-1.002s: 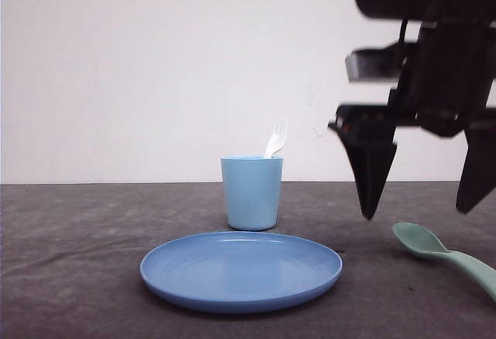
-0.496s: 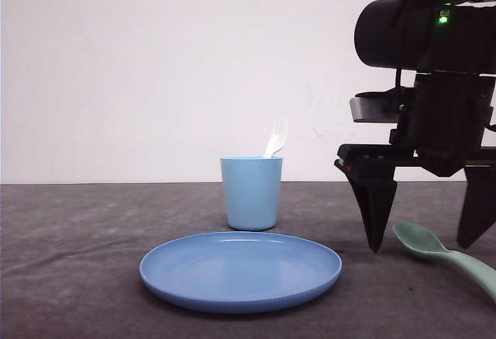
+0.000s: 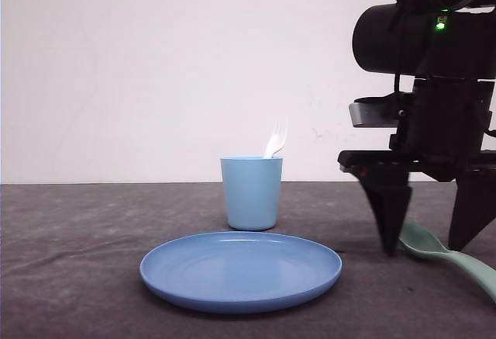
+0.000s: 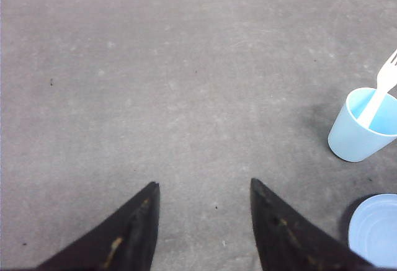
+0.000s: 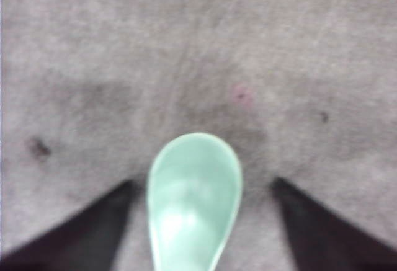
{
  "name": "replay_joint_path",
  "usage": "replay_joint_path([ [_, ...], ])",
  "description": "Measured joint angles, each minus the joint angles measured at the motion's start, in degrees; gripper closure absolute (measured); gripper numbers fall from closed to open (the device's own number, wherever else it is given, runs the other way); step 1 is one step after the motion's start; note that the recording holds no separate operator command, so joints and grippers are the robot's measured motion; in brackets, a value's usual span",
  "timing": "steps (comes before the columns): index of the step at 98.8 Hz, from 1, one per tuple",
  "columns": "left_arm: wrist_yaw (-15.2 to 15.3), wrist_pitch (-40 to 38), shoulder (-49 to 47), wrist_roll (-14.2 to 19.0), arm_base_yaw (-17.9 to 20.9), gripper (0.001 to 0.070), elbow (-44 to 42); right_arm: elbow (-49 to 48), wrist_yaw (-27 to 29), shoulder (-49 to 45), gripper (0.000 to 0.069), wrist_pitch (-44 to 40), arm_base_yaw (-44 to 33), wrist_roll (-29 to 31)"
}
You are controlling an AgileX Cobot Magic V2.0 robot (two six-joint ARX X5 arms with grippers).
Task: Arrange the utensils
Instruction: 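Lift the green spoon with the right gripper and carry it over the cup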
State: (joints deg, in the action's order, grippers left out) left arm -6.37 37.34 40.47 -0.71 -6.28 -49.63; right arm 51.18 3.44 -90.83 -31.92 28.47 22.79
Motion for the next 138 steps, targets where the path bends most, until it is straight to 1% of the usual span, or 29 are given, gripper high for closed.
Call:
replay_joint_path([
  [4, 0.0, -0.02, 0.0, 0.0, 0.0, 0.0435, 0.0, 0.0, -0.02, -0.02, 0.0372, 0.02, 0.04, 0.0],
  [8, 0.0, -0.02, 0.0, 0.0, 0.0, 0.0435, 0.0, 0.0, -0.04, -0.02, 0.0397, 0.0, 0.11, 0.0],
  [26, 0.0, -0.02, 0.0, 0.0, 0.0, 0.0435, 0.0, 0.0, -0.07, -0.02, 0.0465, 0.0, 0.13, 0.02],
  [43, 0.02, -0.02, 0.0, -0.02, 0.0, 0.0435, 0.0, 0.04, -0.55, -0.02, 0.0487, 0.0, 0.11, -0.04],
  [61, 0.02, -0.02, 0.0, -0.09, 0.0, 0.0435, 0.0, 0.02, -1.77, 0.52, 0.0488, 0.02, 0.92, -0.46],
  [81, 0.02, -0.07, 0.0, -0.13, 0.0, 0.0435, 0.0, 0.83, -1.99, 5.44, 0.0488, 0.24, 3.45, -1.64],
  [105, 0.0, -0.11, 0.02, -0.13, 0.0, 0.0435, 0.0, 4.48, -1.97, 10.01, 0.0488, 5.77, 6.8, -4.72],
  [121, 0.02, -0.09, 0.02, -0.13, 0.0, 0.0435, 0.0, 5.88, -2.29, 10.12, 0.0488, 13.27, 8.85, -7.82],
  [138, 0.02, -0.09, 0.0, -0.13, 0.0, 0.0435, 0.0, 5.9, -2.45, 10.12, 0.0489, 24.13, 10.36, -11.06],
])
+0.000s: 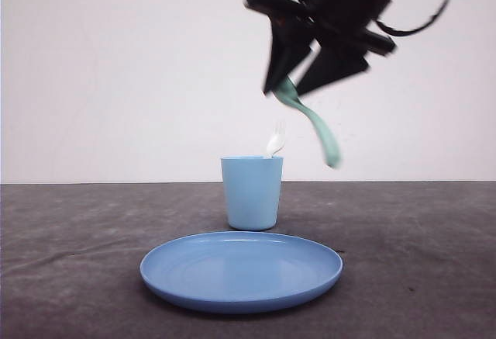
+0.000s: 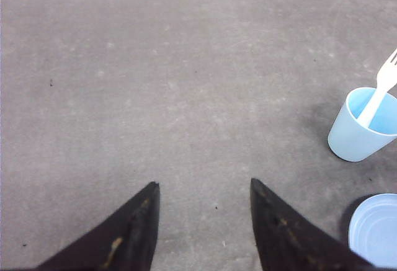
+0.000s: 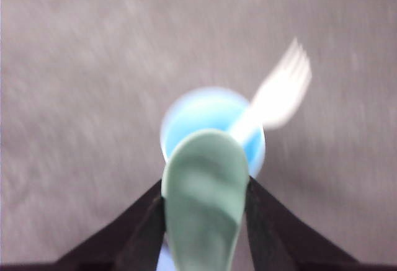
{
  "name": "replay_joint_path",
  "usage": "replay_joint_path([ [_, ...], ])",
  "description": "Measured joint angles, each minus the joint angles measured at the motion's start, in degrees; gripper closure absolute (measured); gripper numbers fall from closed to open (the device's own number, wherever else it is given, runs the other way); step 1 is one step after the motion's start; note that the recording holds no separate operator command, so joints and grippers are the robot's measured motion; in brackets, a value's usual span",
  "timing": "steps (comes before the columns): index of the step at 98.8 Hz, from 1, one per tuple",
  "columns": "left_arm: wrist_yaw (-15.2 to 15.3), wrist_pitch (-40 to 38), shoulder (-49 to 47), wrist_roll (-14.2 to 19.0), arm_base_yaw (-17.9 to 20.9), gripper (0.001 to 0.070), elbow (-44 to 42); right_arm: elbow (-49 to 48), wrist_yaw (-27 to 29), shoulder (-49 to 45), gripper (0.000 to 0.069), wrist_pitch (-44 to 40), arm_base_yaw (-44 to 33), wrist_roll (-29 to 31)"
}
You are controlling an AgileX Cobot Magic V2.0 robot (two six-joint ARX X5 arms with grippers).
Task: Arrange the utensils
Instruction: 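Lift the green spoon with the right gripper and carry it over the cup, then drop the spoon into the cup and raise the right gripper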
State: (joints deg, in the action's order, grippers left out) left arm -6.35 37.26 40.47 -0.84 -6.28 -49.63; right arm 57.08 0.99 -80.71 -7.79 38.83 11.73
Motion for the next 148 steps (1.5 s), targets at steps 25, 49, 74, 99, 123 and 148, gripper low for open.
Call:
replay_joint_path([
  [25, -0.02, 0.02, 0.02, 0.0, 0.0, 0.0435, 0.0, 0.02, -1.09, -0.5, 0.049, 17.14, 0.61, -4.57],
  [49, -0.02, 0.0, 0.02, 0.0, 0.0, 0.0435, 0.0, 0.13, -1.16, -5.35, 0.049, 28.26, 0.59, -8.2],
  [74, 0.0, 0.04, 0.02, 0.02, 0.0, 0.0435, 0.0, 1.29, -1.16, -11.06, 0.049, 34.82, 0.28, -11.91],
  [99, -0.02, 0.09, 0.0, 0.02, 0.0, 0.0435, 0.0, 1.42, -1.2, -18.14, 0.049, 41.29, -0.72, -14.69],
  [123, 0.0, 0.17, 0.0, 0.02, 0.0, 0.0435, 0.0, 1.44, -1.84, -22.47, 0.0489, 40.57, -1.7, -14.95],
  [148, 0.0, 0.22, 0.0, 0.02, 0.0, 0.0435, 0.0, 1.66, -2.49, -22.6, 0.0397, 38.25, -1.73, -14.95],
])
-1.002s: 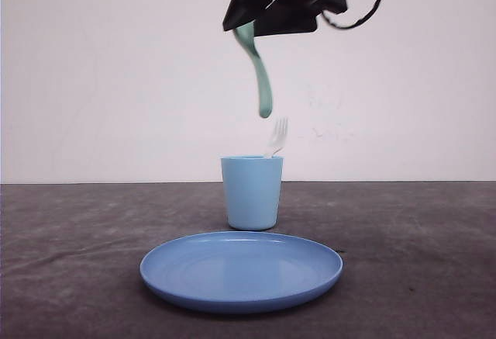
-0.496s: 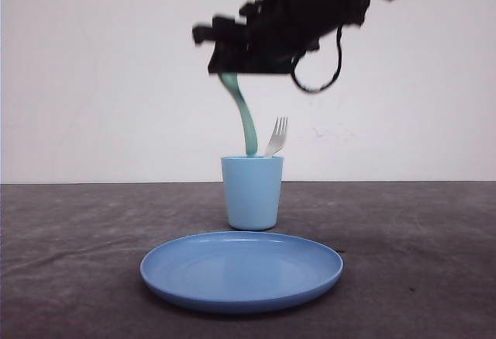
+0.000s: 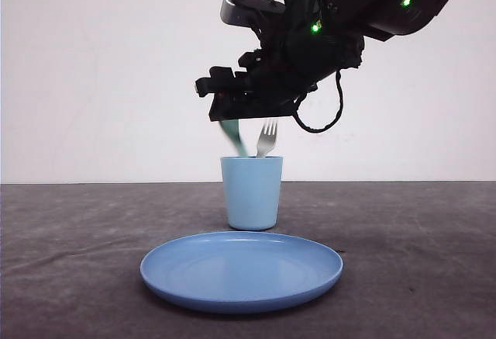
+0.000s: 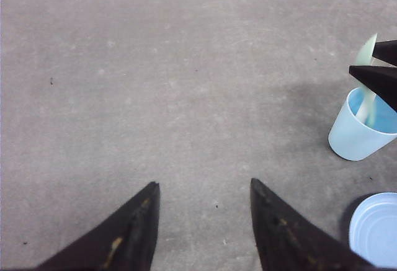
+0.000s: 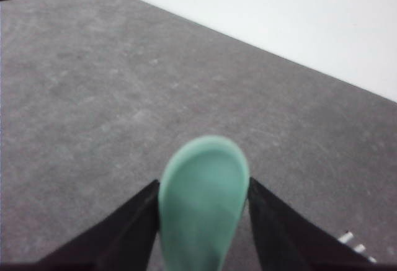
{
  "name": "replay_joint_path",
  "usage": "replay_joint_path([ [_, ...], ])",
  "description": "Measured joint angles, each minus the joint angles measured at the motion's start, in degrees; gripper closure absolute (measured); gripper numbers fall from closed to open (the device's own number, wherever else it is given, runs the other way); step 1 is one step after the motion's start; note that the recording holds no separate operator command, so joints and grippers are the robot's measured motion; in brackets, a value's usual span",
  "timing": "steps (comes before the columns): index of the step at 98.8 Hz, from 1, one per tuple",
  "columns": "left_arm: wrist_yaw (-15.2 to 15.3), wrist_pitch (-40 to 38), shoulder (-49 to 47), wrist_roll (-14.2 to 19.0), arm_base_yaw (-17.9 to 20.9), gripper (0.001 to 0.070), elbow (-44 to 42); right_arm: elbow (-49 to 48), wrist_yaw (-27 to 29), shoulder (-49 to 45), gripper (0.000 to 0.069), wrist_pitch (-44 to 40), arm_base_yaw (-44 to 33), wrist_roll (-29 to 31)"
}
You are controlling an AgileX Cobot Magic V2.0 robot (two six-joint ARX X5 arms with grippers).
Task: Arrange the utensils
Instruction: 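Drop the spoon into the cup and raise the right gripper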
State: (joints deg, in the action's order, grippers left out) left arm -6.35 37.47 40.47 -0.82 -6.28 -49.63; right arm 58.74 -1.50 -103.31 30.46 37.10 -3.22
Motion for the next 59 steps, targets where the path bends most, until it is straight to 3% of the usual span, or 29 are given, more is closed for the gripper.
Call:
replay_joint_path([
  [24, 0.0, 0.02, 0.0, 0.0, 0.0, 0.0435, 0.0, 0.04, 0.0, 0.0, 0.0278, -0.37, 0.09, 0.0],
  [41, -0.02, 0.02, 0.0, 0.0, 0.0, 0.0435, 0.0, 0.04, 0.0, 1.99, 0.0263, -2.82, 0.39, 0.0],
  [59, -0.02, 0.0, 0.0, 0.0, 0.0, 0.0435, 0.0, 0.13, 0.0, 11.63, 0.0263, -9.49, 0.48, 0.02],
])
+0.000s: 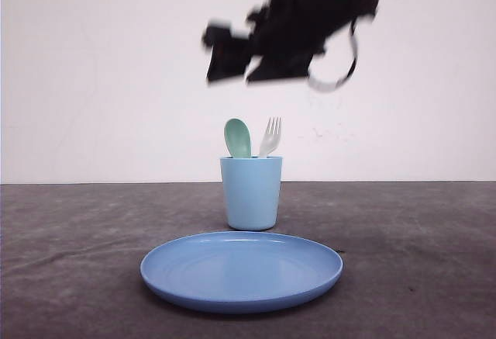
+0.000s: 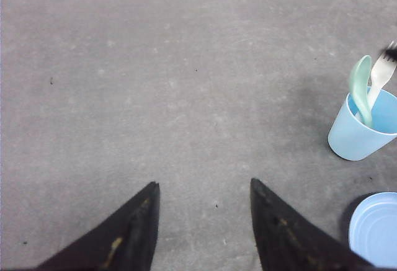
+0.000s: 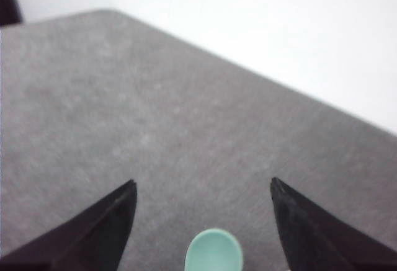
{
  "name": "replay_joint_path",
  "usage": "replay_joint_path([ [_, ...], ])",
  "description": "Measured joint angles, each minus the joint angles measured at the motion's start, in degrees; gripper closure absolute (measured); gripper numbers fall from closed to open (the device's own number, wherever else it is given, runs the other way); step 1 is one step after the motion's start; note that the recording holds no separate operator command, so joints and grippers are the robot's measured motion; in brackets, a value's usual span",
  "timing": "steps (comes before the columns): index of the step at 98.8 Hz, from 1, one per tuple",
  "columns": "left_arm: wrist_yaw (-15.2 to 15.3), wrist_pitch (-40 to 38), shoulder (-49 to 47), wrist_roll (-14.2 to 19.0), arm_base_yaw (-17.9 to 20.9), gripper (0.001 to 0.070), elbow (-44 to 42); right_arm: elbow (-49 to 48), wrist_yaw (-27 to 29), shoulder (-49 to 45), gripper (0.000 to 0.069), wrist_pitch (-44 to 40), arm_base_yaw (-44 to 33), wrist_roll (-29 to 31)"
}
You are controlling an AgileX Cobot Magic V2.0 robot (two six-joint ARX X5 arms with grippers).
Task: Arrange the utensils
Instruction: 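Drop the spoon into the cup and raise the right gripper, then lower the right gripper around the blue cup and grasp it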
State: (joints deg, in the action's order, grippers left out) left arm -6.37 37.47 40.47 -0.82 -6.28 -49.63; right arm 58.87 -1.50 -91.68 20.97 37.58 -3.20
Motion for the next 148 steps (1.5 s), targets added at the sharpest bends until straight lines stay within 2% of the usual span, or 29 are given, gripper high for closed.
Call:
replay_joint_path([
  [29, 0.0, 0.02, 0.0, -0.02, 0.0, 0.0435, 0.0, 0.17, 0.07, 16.41, 0.0263, -24.57, -0.31, 0.48],
  [49, 0.02, 0.02, 0.0, -0.02, 0.0, 0.0435, 0.0, 0.17, 3.06, 26.25, 0.0263, -43.69, -1.95, 1.92],
  [61, 0.0, 0.09, 0.0, -0.02, 0.0, 0.0435, 0.0, -0.68, 3.1, 28.74, 0.0263, -49.94, -2.97, 3.15],
  [77, 0.0, 0.57, 0.0, -0.02, 0.0, 0.0435, 0.0, -6.71, 3.04, 30.45, 0.0262, -49.07, -3.08, 4.66],
  [83, 0.02, 0.61, 0.0, -0.02, 0.0, 0.0435, 0.0, -9.46, 3.02, 30.23, 0.0242, -47.52, -3.08, 5.38],
  [101, 0.02, 0.85, 0.0, -0.02, 0.0, 0.0435, 0.0, -16.94, 2.95, 28.39, 0.0011, -40.68, -3.02, 8.2],
  [122, 0.02, 0.96, 0.0, -0.02, 0.0, 0.0435, 0.0, -19.85, 2.54, 22.99, 0.0009, -34.53, -3.04, 9.33],
  [148, 0.02, 0.98, 0.0, -0.02, 0.0, 0.0435, 0.0, -19.85, -2.03, 12.85, 0.0009, -19.19, -3.04, 10.62],
])
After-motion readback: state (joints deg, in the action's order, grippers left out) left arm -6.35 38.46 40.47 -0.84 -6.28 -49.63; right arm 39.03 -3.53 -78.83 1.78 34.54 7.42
